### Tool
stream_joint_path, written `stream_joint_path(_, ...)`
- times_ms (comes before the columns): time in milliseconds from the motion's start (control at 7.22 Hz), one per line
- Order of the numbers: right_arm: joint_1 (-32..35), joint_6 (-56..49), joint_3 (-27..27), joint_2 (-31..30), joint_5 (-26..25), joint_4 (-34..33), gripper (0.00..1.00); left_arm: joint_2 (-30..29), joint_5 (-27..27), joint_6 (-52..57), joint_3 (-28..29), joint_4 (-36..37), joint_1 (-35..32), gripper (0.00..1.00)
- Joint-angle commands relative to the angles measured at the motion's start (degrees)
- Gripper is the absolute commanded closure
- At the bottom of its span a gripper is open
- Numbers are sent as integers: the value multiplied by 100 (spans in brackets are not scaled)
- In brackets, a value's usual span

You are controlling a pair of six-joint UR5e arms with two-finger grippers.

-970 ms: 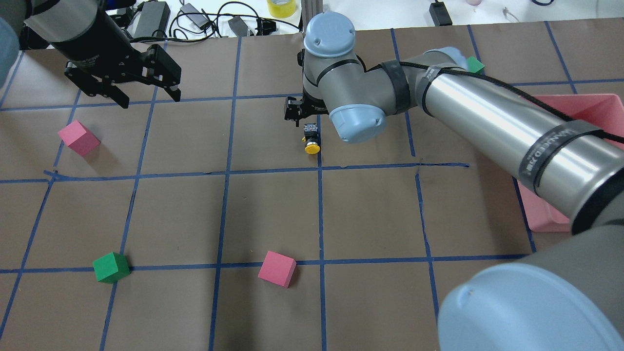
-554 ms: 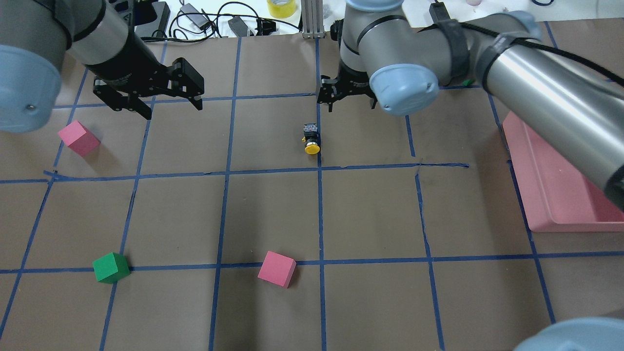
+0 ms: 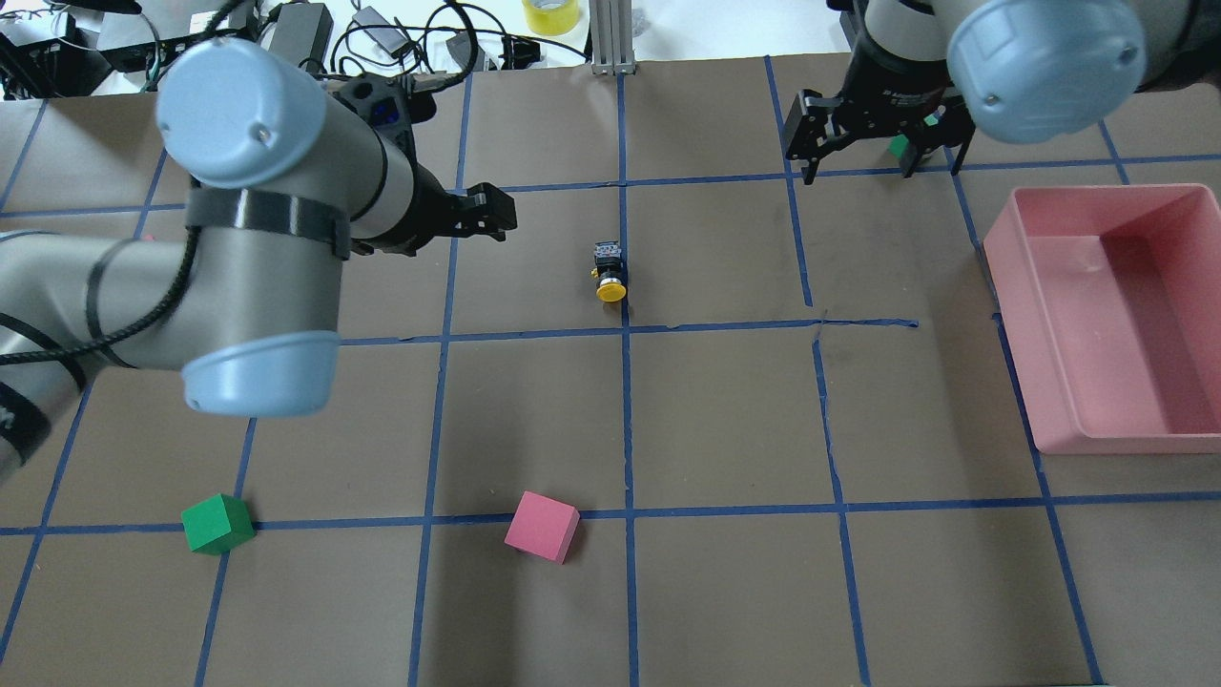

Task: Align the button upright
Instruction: 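Open the right gripper and raise it away while the left arm reaches toward the button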

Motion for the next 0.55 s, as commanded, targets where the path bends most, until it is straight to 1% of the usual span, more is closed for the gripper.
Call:
stream_joint_path(0,-52,57,-54,-281,-190,505,0,-437,538,-473,-701,1778,-556,1)
stream_joint_path(139,-60,-29,-116,-342,-242,516,0,-692,723,-684,-712,2185,-758,1)
stream_joint_path(277,9,118,-21,-386,-173,516,0,-982,1064,-852,-729,2581,-1038,1)
stream_joint_path(416,19,163,-28,-387,176,464,0,-1376,1485,-1158,-721,3029,-1407,1)
